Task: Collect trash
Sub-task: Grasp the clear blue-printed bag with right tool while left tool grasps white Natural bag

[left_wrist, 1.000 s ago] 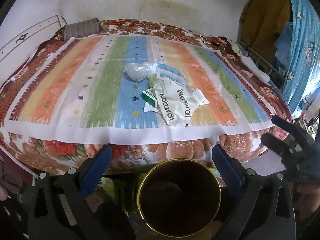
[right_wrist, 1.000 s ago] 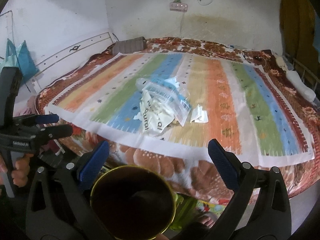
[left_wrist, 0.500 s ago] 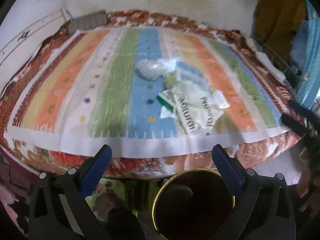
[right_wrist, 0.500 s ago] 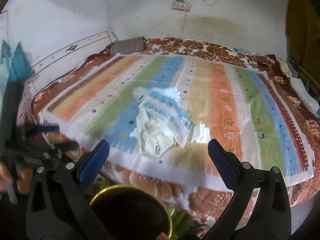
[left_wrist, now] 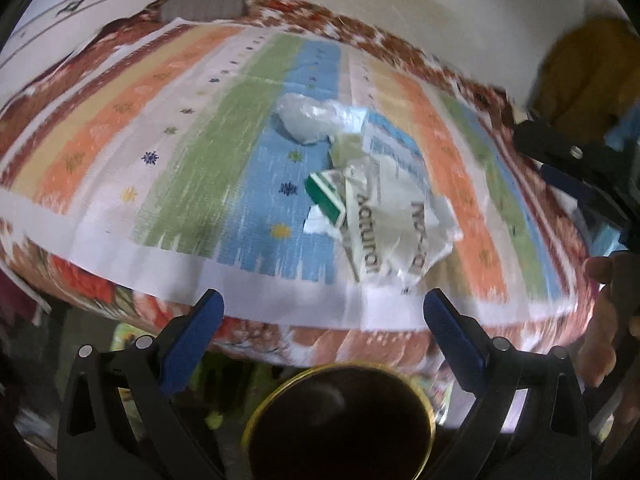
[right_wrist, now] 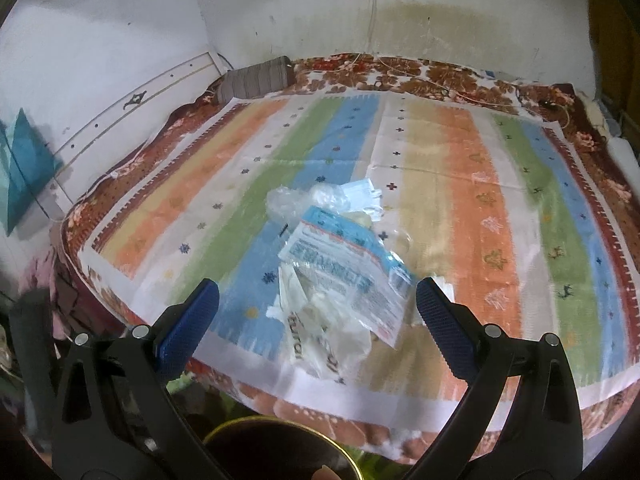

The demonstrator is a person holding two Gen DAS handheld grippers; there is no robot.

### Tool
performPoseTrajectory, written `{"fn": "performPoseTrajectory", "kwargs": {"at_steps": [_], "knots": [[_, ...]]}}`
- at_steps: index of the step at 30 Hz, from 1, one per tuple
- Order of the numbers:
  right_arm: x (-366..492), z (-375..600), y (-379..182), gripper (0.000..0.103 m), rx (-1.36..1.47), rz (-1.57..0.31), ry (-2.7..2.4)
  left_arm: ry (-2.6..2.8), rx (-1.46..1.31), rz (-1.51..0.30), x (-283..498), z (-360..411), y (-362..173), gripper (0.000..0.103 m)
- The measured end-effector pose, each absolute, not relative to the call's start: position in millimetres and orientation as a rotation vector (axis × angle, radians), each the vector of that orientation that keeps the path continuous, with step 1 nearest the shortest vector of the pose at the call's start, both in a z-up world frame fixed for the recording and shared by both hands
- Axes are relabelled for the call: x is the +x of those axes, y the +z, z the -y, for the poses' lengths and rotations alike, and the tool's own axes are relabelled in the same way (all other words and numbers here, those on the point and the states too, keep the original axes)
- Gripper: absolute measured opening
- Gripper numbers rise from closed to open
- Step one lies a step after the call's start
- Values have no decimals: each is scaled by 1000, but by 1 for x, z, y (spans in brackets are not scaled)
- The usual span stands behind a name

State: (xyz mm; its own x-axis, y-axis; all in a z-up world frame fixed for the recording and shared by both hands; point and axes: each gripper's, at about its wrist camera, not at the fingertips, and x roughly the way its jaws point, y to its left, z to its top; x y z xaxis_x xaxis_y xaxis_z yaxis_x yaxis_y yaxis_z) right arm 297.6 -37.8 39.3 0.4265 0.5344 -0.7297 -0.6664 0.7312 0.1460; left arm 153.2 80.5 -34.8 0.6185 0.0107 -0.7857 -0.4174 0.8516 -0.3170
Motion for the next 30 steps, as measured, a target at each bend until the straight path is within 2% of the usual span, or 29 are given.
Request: {"fn": "performPoseTrajectory", "kwargs": {"at_steps": [7, 21, 30], "knots": [[327, 3, 33, 94, -183, -936, 768, 238, -503, -845, 173, -58, -48, 97], [368, -78, 6, 93, -397, -1063, 724, 254, -552, -845, 203, -57, -68, 95], [396, -109, -21, 87, -445, -1162, 649, 280, -582, -856, 221, -60, -77, 88]]}}
